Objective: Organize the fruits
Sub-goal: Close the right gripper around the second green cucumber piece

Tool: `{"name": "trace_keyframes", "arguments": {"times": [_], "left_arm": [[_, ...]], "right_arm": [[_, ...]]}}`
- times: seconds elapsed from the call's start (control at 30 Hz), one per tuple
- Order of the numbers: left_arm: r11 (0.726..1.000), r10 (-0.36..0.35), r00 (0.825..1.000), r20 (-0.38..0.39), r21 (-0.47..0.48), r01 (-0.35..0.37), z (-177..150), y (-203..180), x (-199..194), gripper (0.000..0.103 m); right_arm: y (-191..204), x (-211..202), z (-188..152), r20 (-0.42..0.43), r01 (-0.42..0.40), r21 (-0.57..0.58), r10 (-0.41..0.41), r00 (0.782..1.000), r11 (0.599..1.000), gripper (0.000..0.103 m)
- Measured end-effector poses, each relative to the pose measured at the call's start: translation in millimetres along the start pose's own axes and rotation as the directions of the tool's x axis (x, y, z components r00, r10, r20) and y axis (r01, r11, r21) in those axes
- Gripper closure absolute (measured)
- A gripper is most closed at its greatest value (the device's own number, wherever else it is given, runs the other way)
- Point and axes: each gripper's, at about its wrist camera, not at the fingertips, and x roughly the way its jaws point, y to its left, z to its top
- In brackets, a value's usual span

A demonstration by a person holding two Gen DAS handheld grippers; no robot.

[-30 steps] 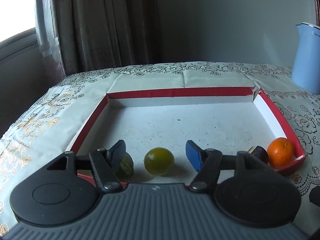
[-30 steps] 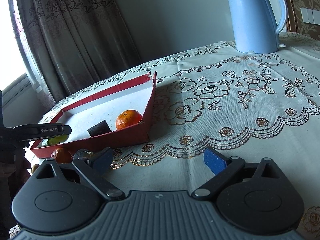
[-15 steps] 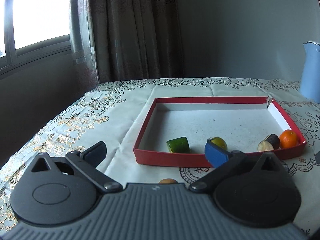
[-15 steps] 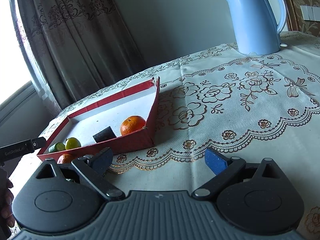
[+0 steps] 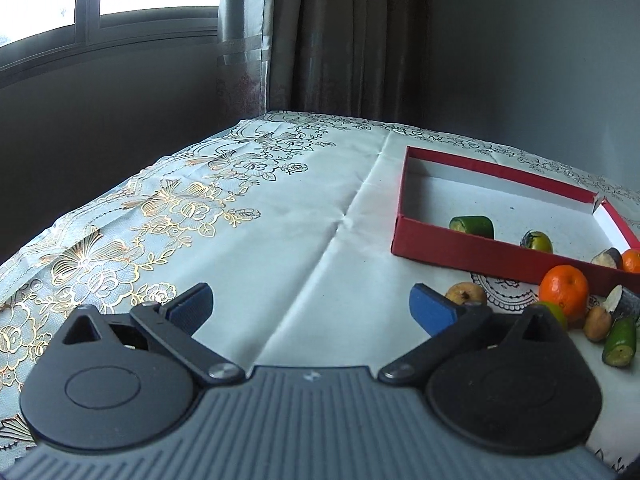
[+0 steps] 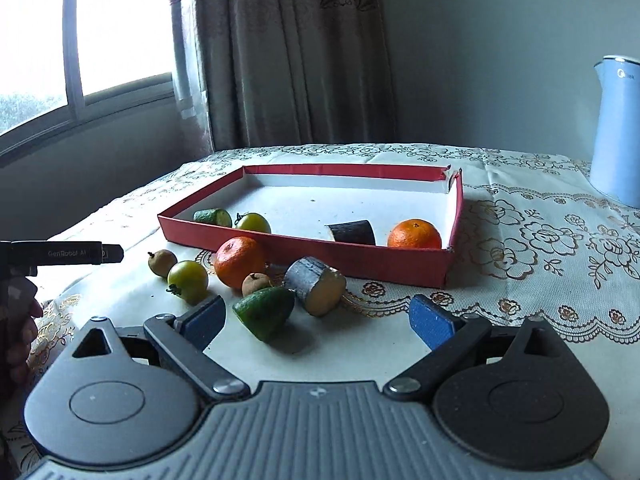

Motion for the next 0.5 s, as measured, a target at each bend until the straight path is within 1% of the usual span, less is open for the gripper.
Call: {"name": "trace_keyframes", "arguments": {"times": [0.03, 0.07, 0.1, 0.17, 0.23, 0.27, 0.3, 0.5], "left_arm": [[1.0, -0.008, 1.0, -0.006, -0.008, 0.008, 0, 2, 1, 0.0], [1.0, -0.013, 1.0, -0.011, -0.017, 0.013, 0, 4, 1, 0.0], [0.999, -0.02, 1.0, -0.017, -0.033, 0.019, 0, 6, 2, 0.0], [0.998, -0.039, 0.999, -0.022, -0.058, 0.037, 0, 11, 3, 0.0], [0.996, -0.054, 0.998, -0.029, -0.072, 0.051, 0, 12, 5, 0.0], [0.996, -0.06, 0.998, -0.034, -0.075, 0.057, 0, 13, 6, 0.0], [0.995, -0.065, 0.997, -0.037, -0.075, 0.063, 0, 13, 7, 0.0], [0.994, -0.079, 0.996, -0.035, -0.077, 0.076, 0, 12, 7, 0.0]], "right_arm": [[6, 3, 0, -0.01, 0.0, -0.02, 0.0, 1.0, 1.0, 0.006], [11, 5, 0, -0.009, 0.017, -0.036, -0.018, 1.0, 0.999, 0.008], [14, 7, 1, -0.015, 0.022, -0.044, -0.023, 1.0, 0.999, 0.014], [14, 13, 2, -0.044, -0.016, -0.021, 0.015, 0.999, 1.0, 0.022], [16, 18, 2, -0.071, -0.023, -0.007, 0.022, 0.997, 1.0, 0.029], [17, 19, 2, -0.078, -0.026, -0.002, 0.026, 0.997, 1.0, 0.035], [18, 20, 2, -0.08, -0.038, 0.008, 0.038, 0.996, 0.999, 0.039], [24, 29, 3, -0.104, -0.035, 0.016, 0.037, 0.994, 0.999, 0.049]]}}
